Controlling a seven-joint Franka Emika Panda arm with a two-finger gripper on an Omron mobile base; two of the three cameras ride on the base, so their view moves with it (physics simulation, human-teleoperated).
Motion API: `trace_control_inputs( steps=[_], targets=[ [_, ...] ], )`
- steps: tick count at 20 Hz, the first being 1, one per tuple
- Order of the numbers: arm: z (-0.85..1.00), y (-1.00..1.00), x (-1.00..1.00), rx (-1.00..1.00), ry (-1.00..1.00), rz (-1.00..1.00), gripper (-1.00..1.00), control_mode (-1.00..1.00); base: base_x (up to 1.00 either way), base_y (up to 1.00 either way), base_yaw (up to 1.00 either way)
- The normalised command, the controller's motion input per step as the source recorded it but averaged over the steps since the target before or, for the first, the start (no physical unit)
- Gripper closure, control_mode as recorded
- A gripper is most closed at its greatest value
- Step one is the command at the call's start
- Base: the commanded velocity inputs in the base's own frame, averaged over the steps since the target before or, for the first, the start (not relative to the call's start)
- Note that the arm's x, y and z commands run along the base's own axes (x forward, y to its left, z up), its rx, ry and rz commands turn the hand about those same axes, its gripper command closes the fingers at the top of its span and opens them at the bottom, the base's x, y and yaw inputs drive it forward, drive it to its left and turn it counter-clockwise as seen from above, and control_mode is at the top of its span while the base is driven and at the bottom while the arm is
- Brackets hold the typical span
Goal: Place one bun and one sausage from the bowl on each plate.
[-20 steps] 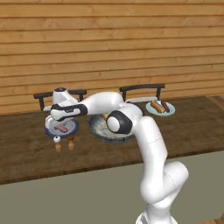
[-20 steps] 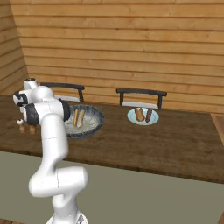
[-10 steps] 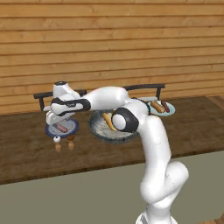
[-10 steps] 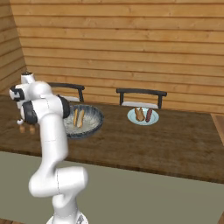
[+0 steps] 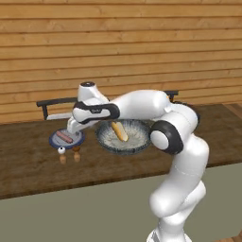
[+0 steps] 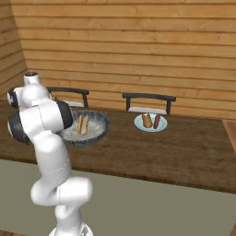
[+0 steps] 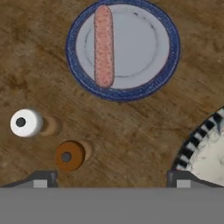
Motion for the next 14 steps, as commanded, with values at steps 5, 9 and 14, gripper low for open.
trace_control_inputs(
  steps=[5,9,14],
  targets=[
    [0.39,-0.86,0.0,0.0,0.0,-0.03,-1.0,-1.0,0.0,0.0,0.0],
    [0.5,-0.74,0.02,0.0,0.0,-0.05,-1.0,-1.0,0.0,0.0,0.0],
    [0.47,-0.46,0.05,-0.01,0.02,-0.04,-1.0,-1.0,0.0,0.0,0.0]
  ],
)
